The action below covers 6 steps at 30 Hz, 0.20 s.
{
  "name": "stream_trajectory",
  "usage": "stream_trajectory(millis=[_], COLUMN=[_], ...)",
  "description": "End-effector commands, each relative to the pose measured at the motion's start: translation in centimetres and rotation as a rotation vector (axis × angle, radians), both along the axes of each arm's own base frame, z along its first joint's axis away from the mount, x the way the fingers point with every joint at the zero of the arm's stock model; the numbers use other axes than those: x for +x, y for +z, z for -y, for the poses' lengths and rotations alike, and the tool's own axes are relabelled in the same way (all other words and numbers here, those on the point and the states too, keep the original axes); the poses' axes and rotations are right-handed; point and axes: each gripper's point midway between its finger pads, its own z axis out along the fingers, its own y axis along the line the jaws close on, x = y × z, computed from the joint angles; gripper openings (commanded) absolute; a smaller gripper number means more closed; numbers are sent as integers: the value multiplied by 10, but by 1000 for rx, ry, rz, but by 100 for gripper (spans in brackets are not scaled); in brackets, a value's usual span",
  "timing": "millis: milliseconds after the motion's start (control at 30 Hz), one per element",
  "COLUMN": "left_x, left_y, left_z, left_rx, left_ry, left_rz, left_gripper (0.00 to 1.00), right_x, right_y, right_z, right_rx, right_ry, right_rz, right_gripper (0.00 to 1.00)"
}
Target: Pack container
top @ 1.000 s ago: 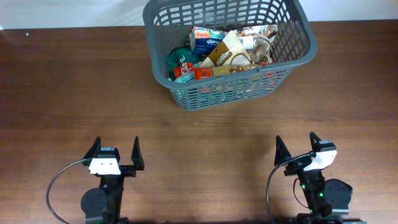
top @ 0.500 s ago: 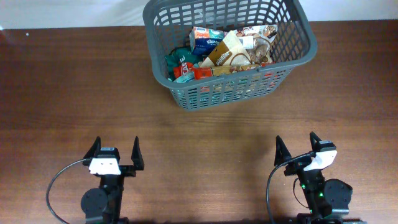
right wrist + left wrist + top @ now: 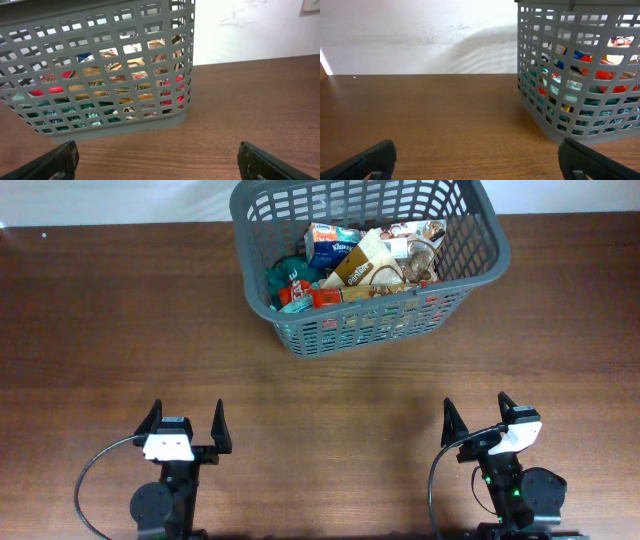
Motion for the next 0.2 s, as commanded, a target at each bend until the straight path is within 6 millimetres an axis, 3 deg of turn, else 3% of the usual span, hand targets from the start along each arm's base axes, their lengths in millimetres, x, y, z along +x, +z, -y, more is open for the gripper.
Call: stream_trajectory(millis=[0,167], left_x=[0,0], left_y=[-3,-3], left_z=[4,4], left_rx=[-7,-7], left_ry=[-19,-19], left_rz=[-4,-4], left_gripper=[99,99], right_x=[0,0], right_y=[-3,-3], right_z=[-2,-2], right_rx=[-9,-9], right_ry=[9,9], right_rz=[2,2], right_gripper=[99,99])
